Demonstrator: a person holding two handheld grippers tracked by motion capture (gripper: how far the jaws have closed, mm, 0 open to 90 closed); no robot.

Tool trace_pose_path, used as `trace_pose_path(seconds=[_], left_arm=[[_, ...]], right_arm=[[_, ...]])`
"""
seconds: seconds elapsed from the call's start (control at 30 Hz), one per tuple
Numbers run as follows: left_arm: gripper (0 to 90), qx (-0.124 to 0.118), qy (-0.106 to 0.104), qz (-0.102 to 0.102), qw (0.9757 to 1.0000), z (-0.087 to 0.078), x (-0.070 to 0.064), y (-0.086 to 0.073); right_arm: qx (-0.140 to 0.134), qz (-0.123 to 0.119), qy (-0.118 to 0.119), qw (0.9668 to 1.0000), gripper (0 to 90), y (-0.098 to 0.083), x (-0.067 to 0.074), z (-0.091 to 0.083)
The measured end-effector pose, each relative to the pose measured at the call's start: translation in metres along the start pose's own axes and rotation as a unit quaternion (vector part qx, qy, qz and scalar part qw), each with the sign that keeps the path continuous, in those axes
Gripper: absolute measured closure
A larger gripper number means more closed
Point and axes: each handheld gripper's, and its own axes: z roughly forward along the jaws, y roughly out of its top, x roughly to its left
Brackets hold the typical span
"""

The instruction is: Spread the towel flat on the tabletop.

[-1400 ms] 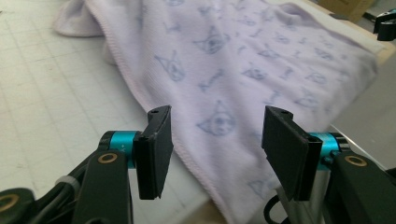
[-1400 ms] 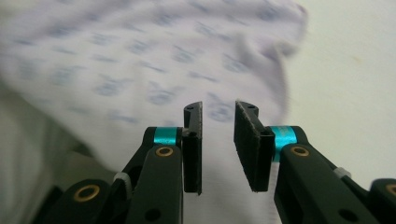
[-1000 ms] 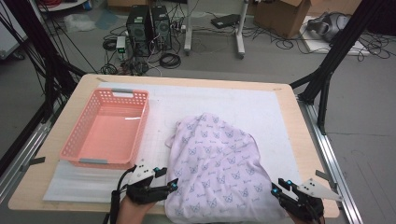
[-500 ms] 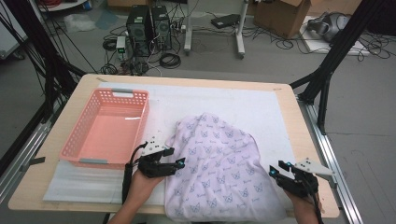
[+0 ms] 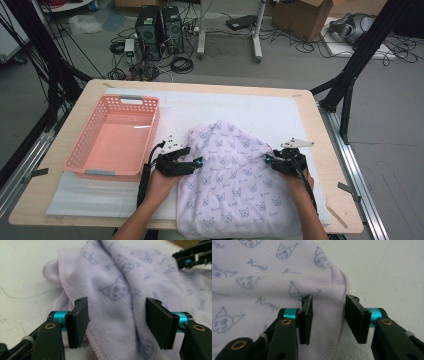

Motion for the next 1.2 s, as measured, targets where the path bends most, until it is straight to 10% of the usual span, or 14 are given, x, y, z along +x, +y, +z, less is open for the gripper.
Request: trace_pose_path(seconds=[0.1, 0.33, 0.57, 0.87, 1.03, 1.2], left_arm=[[34.4, 0.001, 0.002, -0.007, 1.0, 0.001, 0.0, 0.0], [58.8, 0.046, -0.007, 0.004, 0.9989, 0.007, -0.008, 0.002], [76.9, 0.034, -0.014, 0.017, 0.9992, -0.009, -0.018, 0.004], [73.9, 0.039, -0.078, 0.005, 0.9962, -0.035, -0.028, -0.006], [47.9, 0.008, -0.064, -0.006, 0.9979, -0.03, -0.021, 0.007], [44.8, -0.011, -0.052, -0.01, 0.9985, -0.023, -0.016, 0.027]], right_arm=[[0.002, -0.002, 0.021, 0.9998, 84.6, 0.0, -0.001, -0.002], [-0.005, 0.006, 0.012, 0.9999, 86.2, -0.014, -0.002, -0.021], [-0.018, -0.009, 0.01, 0.9997, 86.4, -0.034, -0.001, -0.058], [-0.001, -0.022, 0.039, 0.999, 85.4, -0.054, 0.011, -0.089], [-0.027, -0.004, 0.04, 0.9988, 72.1, -0.041, 0.004, -0.08], [-0.05, -0.007, 0.033, 0.9982, 68.3, -0.005, -0.005, -0.058]])
